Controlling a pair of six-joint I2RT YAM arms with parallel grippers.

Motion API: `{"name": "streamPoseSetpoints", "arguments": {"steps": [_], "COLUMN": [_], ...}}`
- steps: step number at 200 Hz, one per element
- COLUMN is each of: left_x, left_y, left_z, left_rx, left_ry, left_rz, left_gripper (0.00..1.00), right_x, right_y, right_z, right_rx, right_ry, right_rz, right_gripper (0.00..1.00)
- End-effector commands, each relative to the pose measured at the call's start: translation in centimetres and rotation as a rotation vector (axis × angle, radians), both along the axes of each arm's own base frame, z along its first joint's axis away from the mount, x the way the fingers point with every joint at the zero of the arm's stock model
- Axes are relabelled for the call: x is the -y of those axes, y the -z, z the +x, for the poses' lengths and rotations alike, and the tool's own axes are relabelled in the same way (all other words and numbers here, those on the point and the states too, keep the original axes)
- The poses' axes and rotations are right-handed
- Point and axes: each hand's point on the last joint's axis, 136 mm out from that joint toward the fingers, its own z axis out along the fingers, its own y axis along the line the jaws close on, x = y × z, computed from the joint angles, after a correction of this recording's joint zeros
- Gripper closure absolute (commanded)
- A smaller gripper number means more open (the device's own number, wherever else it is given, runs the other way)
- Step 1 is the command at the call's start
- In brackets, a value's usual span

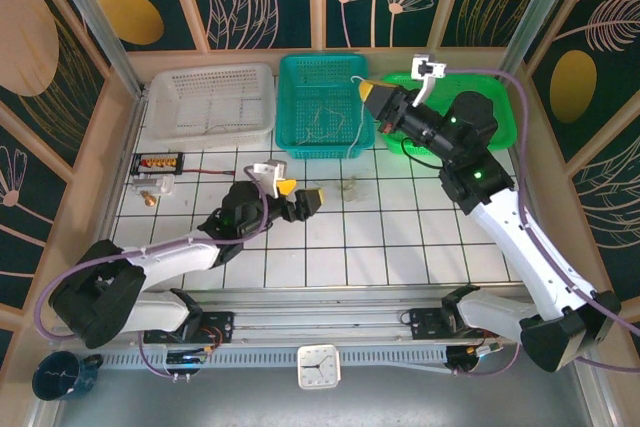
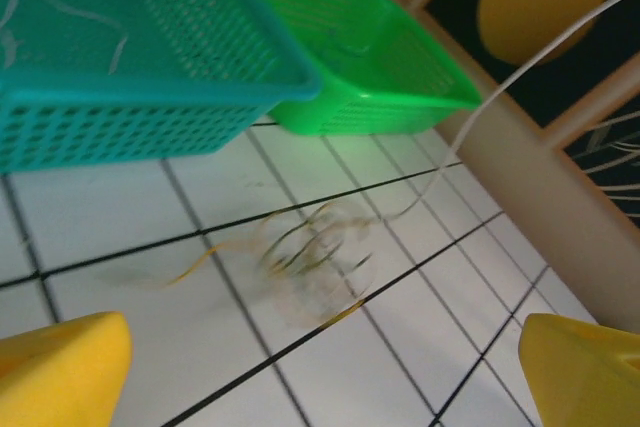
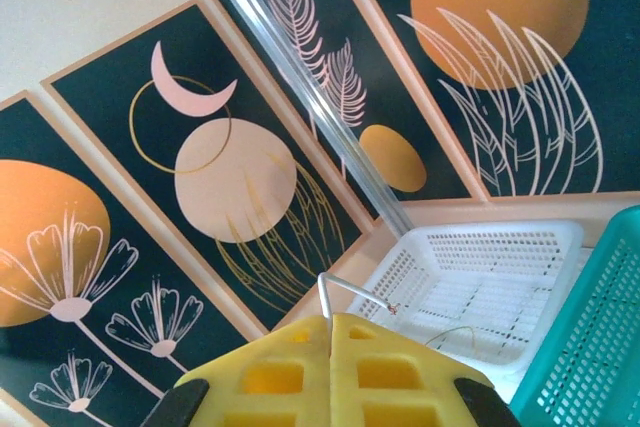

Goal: Untangle the cables

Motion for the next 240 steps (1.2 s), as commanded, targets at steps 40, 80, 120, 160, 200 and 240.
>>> {"name": "streamPoseSetpoints", "arguments": {"steps": [40, 80, 120, 160, 200, 240], "left_x": [3.3, 2.8, 2.8, 3.2, 3.1, 2.8], "left_y": [-1.9, 0.2, 2.6, 3.5, 3.0, 2.3], "left_z": [1.0, 1.4, 0.8, 1.1, 1.7, 2.0], "left_rx": [0.08, 0.067, 0.035, 0.009, 0.024, 0.052], "left_ry": [0.134, 0.092, 0.103, 0.102, 0.075, 0.056], "left_rz": [-0.01, -0.008, -0.045, -0.088, -0.078, -0.06], "left_gripper": [0.02, 0.26, 0.5, 0.46, 0.37, 0.3], "right_x": [-3.4, -5.5, -6.6, -6.8, -7.0, -7.2], "right_y": [1.0, 0.4, -1.1, -2.7, -3.0, -2.6], "right_z": [-1.2, -2.1, -2.9, -3.6, -4.0, -4.1], "right_rx": [-0.011, -0.003, 0.018, 0.032, 0.038, 0.029], "right_ry": [-0.074, -0.128, -0.163, -0.191, -0.195, -0.198], "right_rz": [-0.004, -0.003, 0.015, 0.049, 0.053, 0.057], "right_gripper": [1.0, 1.0, 1.0, 1.0, 1.0, 1.0]}}
